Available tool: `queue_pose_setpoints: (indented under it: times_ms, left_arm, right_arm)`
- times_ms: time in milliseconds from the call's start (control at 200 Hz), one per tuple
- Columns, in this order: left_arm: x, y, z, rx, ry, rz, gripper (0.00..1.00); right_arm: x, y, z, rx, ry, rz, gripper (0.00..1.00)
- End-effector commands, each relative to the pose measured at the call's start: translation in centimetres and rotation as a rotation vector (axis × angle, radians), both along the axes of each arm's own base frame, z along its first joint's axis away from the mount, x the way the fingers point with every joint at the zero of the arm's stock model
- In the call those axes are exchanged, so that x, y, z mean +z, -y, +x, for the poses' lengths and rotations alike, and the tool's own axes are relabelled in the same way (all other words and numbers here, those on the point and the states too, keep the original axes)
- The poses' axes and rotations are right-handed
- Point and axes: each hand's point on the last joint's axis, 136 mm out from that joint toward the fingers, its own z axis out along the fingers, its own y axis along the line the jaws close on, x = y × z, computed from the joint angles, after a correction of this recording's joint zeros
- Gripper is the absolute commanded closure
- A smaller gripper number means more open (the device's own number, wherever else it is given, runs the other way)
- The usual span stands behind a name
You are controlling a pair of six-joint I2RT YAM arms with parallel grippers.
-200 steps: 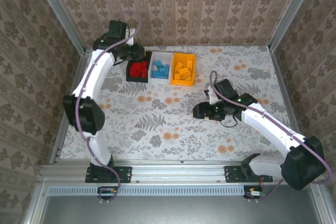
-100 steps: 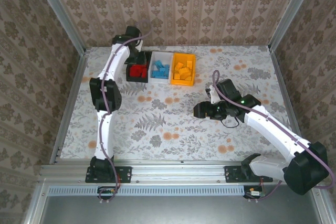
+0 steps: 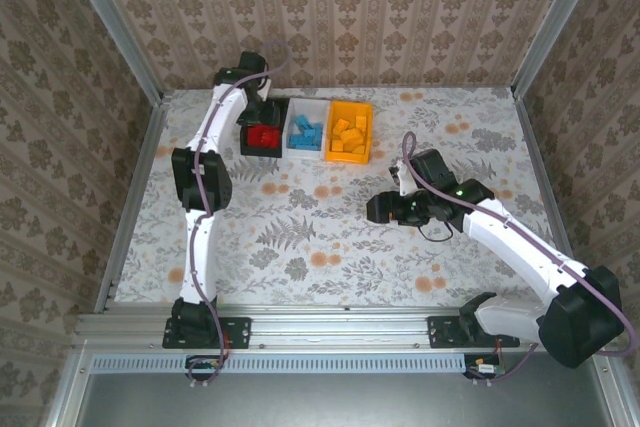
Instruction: Sort the legos into containers by color
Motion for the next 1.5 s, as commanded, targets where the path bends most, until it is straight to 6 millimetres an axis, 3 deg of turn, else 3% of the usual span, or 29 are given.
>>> queue_pose_setpoints:
  times_ms: [0, 160, 355, 535, 835, 920, 1080, 1255, 1495]
  left_arm:
    - [1.2, -0.6, 0.4, 0.005, 0.024, -0.001, 0.39]
    - [3.3, -0.3, -0.1, 0.004, 0.046, -0.029, 0.37]
    - [9.2, 0.4, -2.0, -0.013, 0.146, -0.111, 0.35]
    - [13.7, 0.8, -5.8, -0.043, 0.224, -0.197, 0.35]
    - [19.7, -0.9, -12.3, -0.025, 0.357, -0.307, 0.33]
    - [21.2, -1.8, -14.0, -0.006, 0.398, -0.327, 0.27]
    - [23.0, -4.4, -17.0, 0.063, 0.484, -0.382, 0.01]
    - [23.0, -7.5, -19.4, 0.144, 0.562, -0.361, 0.0]
    - [21.9, -10.5, -20.6, 0.243, 0.69, -0.286, 0.0]
  right_arm:
    - [0.6, -0.6, 0.1, 0.008, 0.01, 0.024, 0.3]
    - [0.7, -0.6, 0.1, 0.007, 0.011, 0.027, 0.3]
    - [1.6, -0.5, 0.4, 0.01, 0.039, 0.017, 0.29]
    - [3.1, -0.3, 0.8, 0.017, 0.084, 0.005, 0.29]
    - [5.2, 0.0, 1.2, 0.03, 0.142, -0.012, 0.28]
    - [6.0, 0.4, 1.5, 0.026, 0.171, -0.03, 0.26]
    - [8.1, 1.8, 2.4, 0.001, 0.28, -0.084, 0.24]
    - [11.8, 4.8, 4.2, -0.076, 0.526, -0.188, 0.21]
    - [15.9, 9.7, 6.7, -0.23, 0.869, -0.321, 0.13]
